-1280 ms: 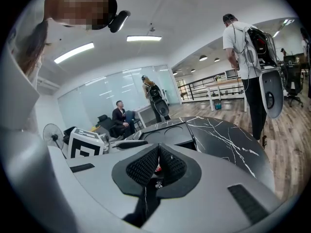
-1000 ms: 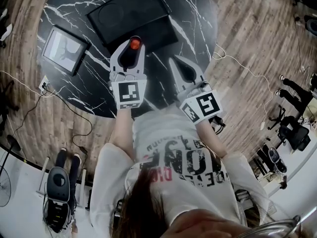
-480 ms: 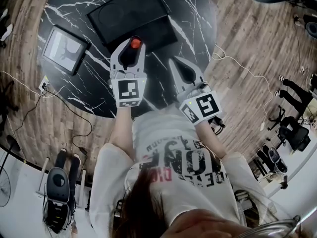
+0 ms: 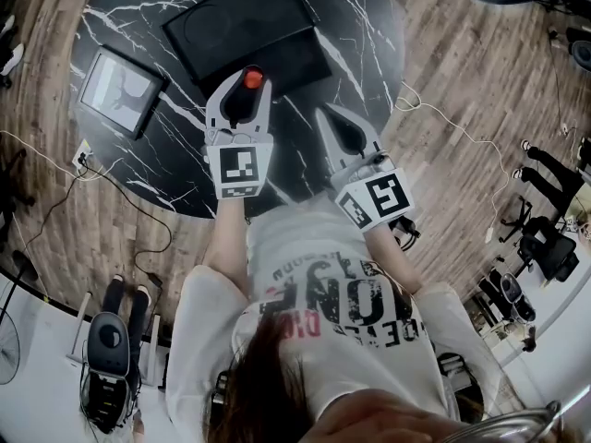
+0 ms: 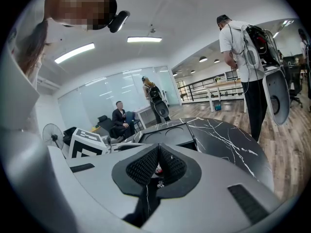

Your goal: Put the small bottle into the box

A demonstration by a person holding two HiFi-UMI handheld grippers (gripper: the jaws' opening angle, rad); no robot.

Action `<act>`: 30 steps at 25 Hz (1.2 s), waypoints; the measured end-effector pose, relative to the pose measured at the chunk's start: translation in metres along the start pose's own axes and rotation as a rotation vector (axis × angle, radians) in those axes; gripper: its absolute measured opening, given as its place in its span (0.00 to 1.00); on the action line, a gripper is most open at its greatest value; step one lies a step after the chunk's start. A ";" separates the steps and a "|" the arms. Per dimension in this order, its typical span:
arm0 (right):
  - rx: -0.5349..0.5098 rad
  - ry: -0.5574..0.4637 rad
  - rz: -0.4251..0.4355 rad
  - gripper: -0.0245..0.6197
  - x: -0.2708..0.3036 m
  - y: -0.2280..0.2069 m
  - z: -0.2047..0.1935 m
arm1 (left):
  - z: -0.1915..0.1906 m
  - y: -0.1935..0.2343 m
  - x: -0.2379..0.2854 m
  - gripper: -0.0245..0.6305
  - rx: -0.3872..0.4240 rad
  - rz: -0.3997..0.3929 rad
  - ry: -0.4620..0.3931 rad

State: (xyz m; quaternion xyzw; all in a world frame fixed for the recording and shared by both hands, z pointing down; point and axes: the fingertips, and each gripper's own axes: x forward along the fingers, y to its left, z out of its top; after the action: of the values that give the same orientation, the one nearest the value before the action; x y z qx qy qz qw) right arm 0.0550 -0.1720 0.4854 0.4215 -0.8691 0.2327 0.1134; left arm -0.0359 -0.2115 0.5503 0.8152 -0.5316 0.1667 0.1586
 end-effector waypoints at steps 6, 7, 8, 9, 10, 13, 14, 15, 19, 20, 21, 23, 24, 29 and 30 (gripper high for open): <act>0.000 0.001 -0.001 0.04 0.001 -0.001 0.000 | 0.000 0.000 0.001 0.24 -0.004 -0.004 -0.002; 0.000 0.001 -0.001 0.04 0.001 -0.001 0.000 | 0.000 0.000 0.001 0.24 -0.006 -0.005 -0.002; 0.000 0.001 -0.001 0.04 0.001 -0.001 0.000 | 0.000 0.000 0.001 0.24 -0.007 -0.006 -0.001; 0.000 0.002 -0.001 0.04 0.001 -0.001 -0.001 | 0.000 0.000 0.001 0.24 -0.008 -0.007 -0.001; 0.001 0.002 -0.002 0.04 0.001 -0.001 -0.001 | 0.000 0.000 0.001 0.24 -0.009 -0.008 0.000; 0.002 0.004 -0.001 0.04 0.002 -0.001 -0.001 | 0.000 0.000 0.001 0.24 -0.016 -0.013 -0.002; 0.004 0.005 -0.001 0.04 0.002 -0.001 -0.001 | 0.000 0.001 0.001 0.24 -0.021 -0.016 -0.003; 0.005 0.006 0.000 0.04 0.003 -0.001 -0.001 | 0.000 0.001 0.001 0.24 -0.026 -0.018 -0.004; 0.008 0.007 0.005 0.04 0.005 0.000 -0.002 | -0.001 0.000 0.000 0.24 -0.027 -0.020 -0.003; 0.008 0.007 0.007 0.04 0.005 0.001 -0.002 | -0.001 0.000 0.000 0.25 -0.026 -0.021 -0.001; 0.008 0.008 0.009 0.04 0.006 0.001 -0.001 | -0.001 0.000 0.000 0.25 -0.027 -0.023 0.001; 0.010 0.010 0.012 0.04 0.007 0.002 -0.001 | -0.001 -0.002 0.000 0.31 -0.034 -0.036 0.006; 0.011 0.011 0.013 0.04 0.008 0.003 -0.001 | -0.001 -0.004 0.000 0.34 -0.037 -0.043 0.006; 0.014 0.015 0.015 0.04 0.010 0.003 -0.001 | 0.000 -0.008 0.001 0.36 -0.038 -0.055 0.005; 0.014 0.015 0.015 0.04 0.010 0.003 -0.002 | 0.000 -0.009 0.001 0.36 -0.040 -0.056 0.005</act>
State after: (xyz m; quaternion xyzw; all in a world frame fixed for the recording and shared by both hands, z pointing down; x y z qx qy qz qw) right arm 0.0463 -0.1766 0.4901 0.4140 -0.8697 0.2429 0.1153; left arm -0.0276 -0.2089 0.5497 0.8259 -0.5115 0.1537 0.1805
